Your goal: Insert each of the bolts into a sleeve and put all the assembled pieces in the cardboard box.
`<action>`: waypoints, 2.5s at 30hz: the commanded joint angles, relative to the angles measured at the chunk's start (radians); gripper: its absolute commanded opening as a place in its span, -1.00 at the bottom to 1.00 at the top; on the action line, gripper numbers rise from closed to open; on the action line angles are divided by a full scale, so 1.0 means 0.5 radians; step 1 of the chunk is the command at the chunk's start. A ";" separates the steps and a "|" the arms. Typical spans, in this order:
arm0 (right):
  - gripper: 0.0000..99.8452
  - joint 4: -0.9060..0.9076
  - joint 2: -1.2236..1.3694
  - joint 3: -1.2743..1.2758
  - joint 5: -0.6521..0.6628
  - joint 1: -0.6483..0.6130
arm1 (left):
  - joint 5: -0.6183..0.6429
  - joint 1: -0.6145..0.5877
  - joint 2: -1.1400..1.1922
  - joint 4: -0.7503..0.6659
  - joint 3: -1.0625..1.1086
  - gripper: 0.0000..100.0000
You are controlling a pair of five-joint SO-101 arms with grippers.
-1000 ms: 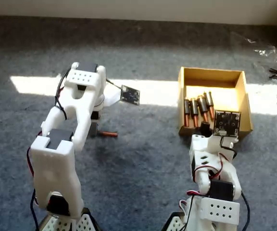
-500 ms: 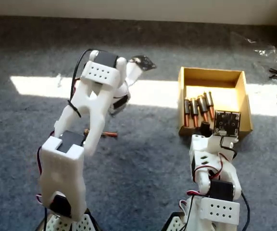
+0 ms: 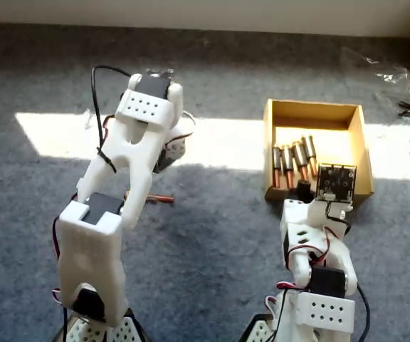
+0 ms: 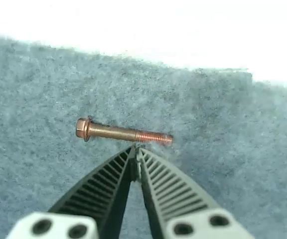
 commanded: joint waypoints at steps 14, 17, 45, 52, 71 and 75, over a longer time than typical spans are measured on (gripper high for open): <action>-0.99 -0.051 -0.026 -0.014 0.028 0.008 | 0.911 0.020 -0.029 0.021 0.133 -0.98; -0.99 -0.051 -0.026 -0.014 0.028 0.008 | 0.911 0.005 -0.020 0.021 0.149 -0.98; -0.99 -0.051 -0.029 -0.011 0.028 0.008 | 1.316 -0.370 -0.011 -0.068 0.560 -0.35; -0.99 -0.051 -0.029 -0.011 0.028 0.008 | 1.316 -0.358 -0.011 -0.236 0.760 -0.35; -0.99 -0.051 -0.029 -0.011 0.028 0.008 | 1.316 -0.367 -0.014 -0.402 0.925 -0.35; -0.99 -0.051 -0.029 -0.011 0.028 0.008 | 1.316 -0.370 -0.017 -0.402 0.919 -0.35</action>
